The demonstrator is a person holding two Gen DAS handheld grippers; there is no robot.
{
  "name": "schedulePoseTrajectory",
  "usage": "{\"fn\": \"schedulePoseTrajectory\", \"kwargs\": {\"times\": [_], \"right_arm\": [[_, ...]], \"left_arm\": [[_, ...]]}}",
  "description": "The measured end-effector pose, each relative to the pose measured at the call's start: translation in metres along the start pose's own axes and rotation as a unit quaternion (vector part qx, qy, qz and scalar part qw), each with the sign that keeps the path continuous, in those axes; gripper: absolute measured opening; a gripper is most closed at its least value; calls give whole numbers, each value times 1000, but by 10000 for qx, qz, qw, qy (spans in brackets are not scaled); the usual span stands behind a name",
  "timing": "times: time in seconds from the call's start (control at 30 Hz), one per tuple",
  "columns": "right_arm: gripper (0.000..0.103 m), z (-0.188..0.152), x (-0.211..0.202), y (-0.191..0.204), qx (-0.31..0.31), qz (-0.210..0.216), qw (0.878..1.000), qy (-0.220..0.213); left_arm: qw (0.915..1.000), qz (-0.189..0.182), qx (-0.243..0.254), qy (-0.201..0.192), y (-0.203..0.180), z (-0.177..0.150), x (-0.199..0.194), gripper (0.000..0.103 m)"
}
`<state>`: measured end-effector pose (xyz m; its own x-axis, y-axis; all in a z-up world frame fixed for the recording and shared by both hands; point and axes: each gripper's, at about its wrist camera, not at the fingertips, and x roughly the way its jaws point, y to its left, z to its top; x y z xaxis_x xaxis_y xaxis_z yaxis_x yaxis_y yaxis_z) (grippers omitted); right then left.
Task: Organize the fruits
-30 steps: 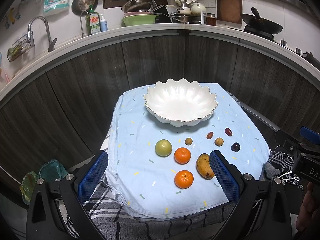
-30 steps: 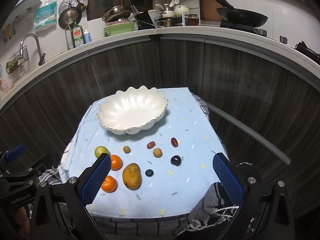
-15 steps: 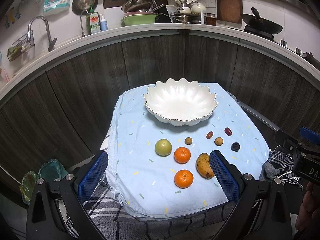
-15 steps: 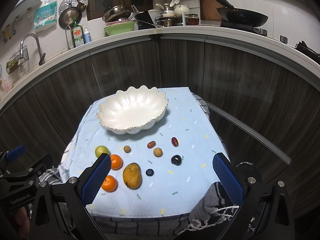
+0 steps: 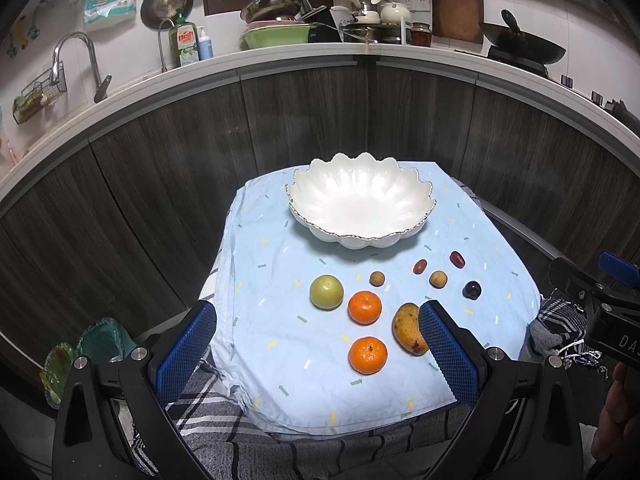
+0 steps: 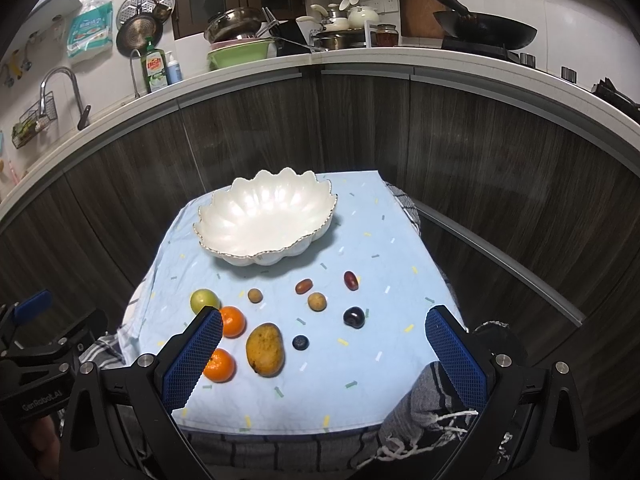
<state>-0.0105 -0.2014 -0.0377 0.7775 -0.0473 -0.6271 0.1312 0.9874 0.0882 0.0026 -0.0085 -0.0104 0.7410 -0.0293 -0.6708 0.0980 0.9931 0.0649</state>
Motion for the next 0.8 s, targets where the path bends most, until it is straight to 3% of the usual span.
{"fn": "schedulePoseTrajectory", "kwargs": {"times": [0.8], "right_arm": [[103, 4, 38, 4, -297, 16, 9996, 22]], "left_arm": [[9982, -190, 483, 291, -13, 1, 41, 103]]}}
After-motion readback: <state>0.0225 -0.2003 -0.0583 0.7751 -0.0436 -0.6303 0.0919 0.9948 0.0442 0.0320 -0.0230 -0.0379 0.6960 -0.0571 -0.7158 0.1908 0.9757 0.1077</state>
